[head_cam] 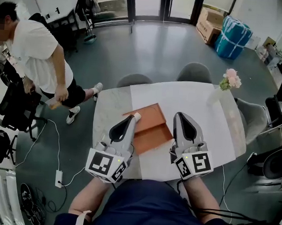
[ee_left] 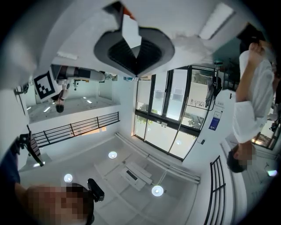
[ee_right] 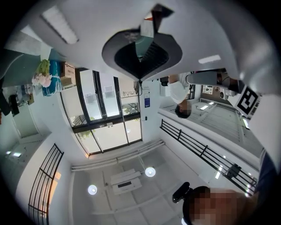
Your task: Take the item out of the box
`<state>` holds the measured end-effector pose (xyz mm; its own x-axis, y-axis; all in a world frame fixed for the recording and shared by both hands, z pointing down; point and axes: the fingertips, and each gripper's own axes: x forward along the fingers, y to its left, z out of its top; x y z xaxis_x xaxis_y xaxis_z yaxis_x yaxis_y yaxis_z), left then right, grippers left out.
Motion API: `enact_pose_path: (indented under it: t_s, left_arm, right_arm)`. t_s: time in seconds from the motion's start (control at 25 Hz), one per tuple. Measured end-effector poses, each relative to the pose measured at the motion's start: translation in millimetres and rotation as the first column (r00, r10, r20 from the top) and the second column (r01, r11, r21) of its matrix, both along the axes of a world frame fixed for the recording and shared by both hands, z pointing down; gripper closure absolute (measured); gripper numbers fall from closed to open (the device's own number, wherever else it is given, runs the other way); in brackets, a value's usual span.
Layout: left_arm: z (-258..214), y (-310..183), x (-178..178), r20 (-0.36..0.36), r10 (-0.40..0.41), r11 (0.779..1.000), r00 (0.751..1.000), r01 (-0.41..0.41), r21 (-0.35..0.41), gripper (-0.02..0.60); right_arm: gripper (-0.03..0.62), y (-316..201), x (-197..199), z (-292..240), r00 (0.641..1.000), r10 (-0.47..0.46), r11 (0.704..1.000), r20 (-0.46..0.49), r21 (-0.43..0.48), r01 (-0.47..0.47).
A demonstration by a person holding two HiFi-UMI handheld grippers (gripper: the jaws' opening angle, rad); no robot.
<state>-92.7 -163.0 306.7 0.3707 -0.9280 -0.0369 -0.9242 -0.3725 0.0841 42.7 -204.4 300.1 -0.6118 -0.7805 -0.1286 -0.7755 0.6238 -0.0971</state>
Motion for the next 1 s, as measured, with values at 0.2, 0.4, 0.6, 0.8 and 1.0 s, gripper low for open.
enact_pose_path:
  t_s: [0.2,0.4,0.6,0.8,1.0]
  left_arm:
    - [9.0,-8.2,2.6,0.005,-0.005,1.000,1.000,0.005,-0.019,0.578]
    - [16.3,-11.9,-1.5,0.004,-0.011,0.999,1.000,0.011,-0.038,0.578]
    - [19.4,-17.0,-4.9,0.008,-0.022,0.998,1.000,0.022,-0.050,0.578]
    - [24.6,-21.6,-6.9,0.013,-0.027,0.998,1.000,0.028,-0.062,0.580]
    - [26.1,-24.0,-8.4,0.019,-0.032,0.997,0.999,0.034,-0.067,0.580]
  right_arm:
    - [0.592,-6.1,3.1,8.3,1.000,0.003,1.000,-0.018,-0.020,-0.003]
    - [0.592,-10.9,1.3,14.0,1.000,0.006,0.999,-0.024,-0.035,-0.007]
    - [0.592,-14.7,-0.3,15.0,1.000,-0.013,0.999,-0.015,-0.039,0.012]
    - [0.592,-18.9,-2.6,19.3,1.000,-0.025,0.999,-0.013,-0.048,0.024]
    - [0.592,-20.4,-3.5,20.4,0.999,-0.038,0.998,-0.006,-0.055,0.037]
